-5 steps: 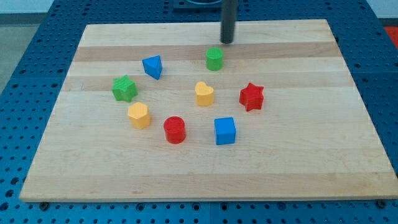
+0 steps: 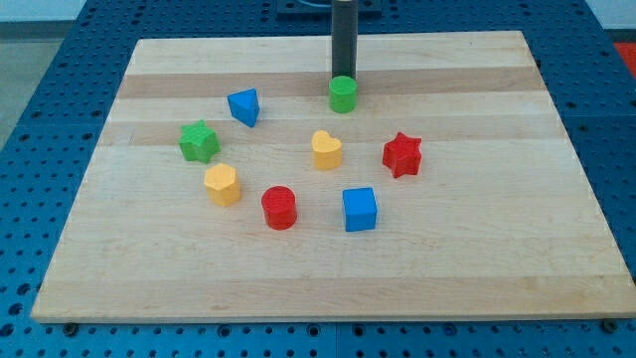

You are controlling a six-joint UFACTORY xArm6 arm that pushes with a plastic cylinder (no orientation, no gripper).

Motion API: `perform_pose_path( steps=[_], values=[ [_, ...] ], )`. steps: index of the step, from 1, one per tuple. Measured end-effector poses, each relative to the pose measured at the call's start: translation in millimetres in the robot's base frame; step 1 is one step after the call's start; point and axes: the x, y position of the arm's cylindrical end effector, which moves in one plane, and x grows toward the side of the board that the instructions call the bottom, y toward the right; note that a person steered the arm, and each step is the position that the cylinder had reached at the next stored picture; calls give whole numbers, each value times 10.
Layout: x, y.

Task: Move the green circle above the yellow heart

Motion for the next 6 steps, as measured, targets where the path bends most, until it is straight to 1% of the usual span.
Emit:
perform_pose_path(
  steps=[2,3,4,5,6],
  values=[
    [112,-24],
    [268,-24],
    [315,-27],
    [157,-4],
    [-119,73]
  ],
)
